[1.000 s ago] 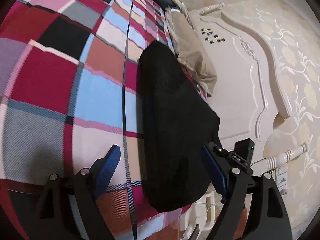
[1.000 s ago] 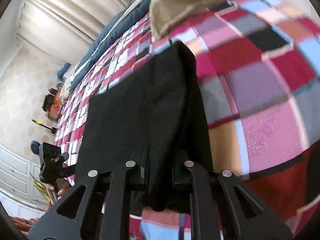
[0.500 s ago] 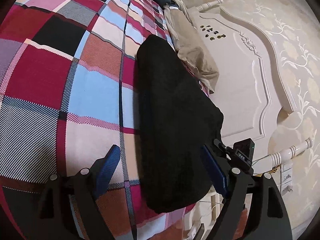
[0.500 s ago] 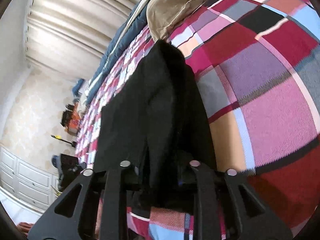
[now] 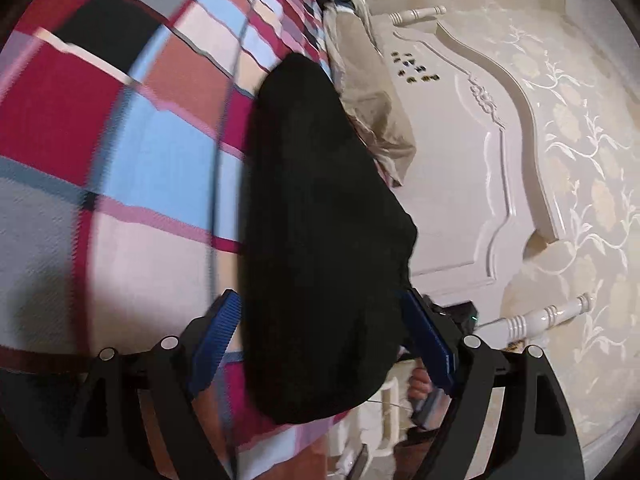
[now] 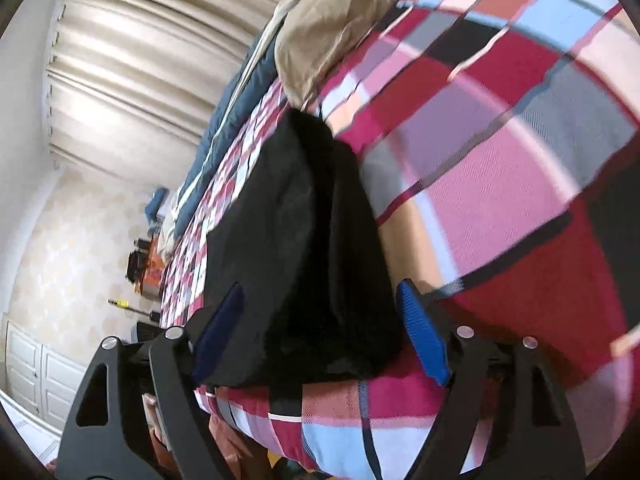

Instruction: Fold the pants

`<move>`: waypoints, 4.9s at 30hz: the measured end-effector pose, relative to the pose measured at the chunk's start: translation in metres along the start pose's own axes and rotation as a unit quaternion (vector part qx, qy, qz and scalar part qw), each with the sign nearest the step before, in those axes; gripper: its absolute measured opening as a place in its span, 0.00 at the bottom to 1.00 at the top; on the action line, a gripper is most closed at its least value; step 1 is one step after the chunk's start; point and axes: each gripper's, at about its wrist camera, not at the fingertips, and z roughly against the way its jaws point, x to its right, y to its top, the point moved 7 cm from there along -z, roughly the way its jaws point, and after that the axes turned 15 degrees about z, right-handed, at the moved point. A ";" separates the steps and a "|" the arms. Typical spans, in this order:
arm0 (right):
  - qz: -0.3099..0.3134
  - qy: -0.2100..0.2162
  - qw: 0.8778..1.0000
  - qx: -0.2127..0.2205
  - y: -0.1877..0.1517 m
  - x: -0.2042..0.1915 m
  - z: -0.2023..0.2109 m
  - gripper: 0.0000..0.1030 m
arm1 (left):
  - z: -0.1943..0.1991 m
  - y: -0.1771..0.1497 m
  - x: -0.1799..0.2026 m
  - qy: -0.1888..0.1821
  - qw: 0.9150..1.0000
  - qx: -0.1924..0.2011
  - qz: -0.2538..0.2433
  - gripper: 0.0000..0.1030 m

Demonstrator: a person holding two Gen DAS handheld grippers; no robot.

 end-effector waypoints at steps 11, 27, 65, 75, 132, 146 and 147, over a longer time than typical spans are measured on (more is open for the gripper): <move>0.050 -0.022 0.998 -0.030 0.003 -0.011 -0.032 0.79 | -0.022 0.002 -0.005 0.066 0.997 0.014 -0.045 0.50; 0.039 -0.035 0.998 -0.018 -0.003 -0.015 -0.032 0.43 | -0.020 -0.006 0.006 0.143 0.981 0.053 -0.119 0.35; 0.109 0.044 0.989 -0.091 -0.016 -0.135 -0.155 0.43 | 0.137 0.008 -0.050 0.167 0.969 0.157 -0.094 0.34; 0.076 0.049 0.993 -0.073 -0.017 -0.111 -0.145 0.58 | 0.143 0.011 -0.054 0.120 0.980 0.131 -0.090 0.53; 0.029 0.182 0.979 -0.082 0.097 -0.160 -0.341 0.35 | 0.151 0.251 -0.062 0.204 0.960 0.151 -0.116 0.33; 0.032 0.189 0.979 -0.071 0.097 -0.157 -0.342 0.35 | 0.151 0.253 -0.064 0.189 0.963 0.150 -0.122 0.36; 0.032 0.189 0.979 -0.070 0.097 -0.157 -0.342 0.35 | 0.151 0.254 -0.064 0.189 0.963 0.149 -0.122 0.36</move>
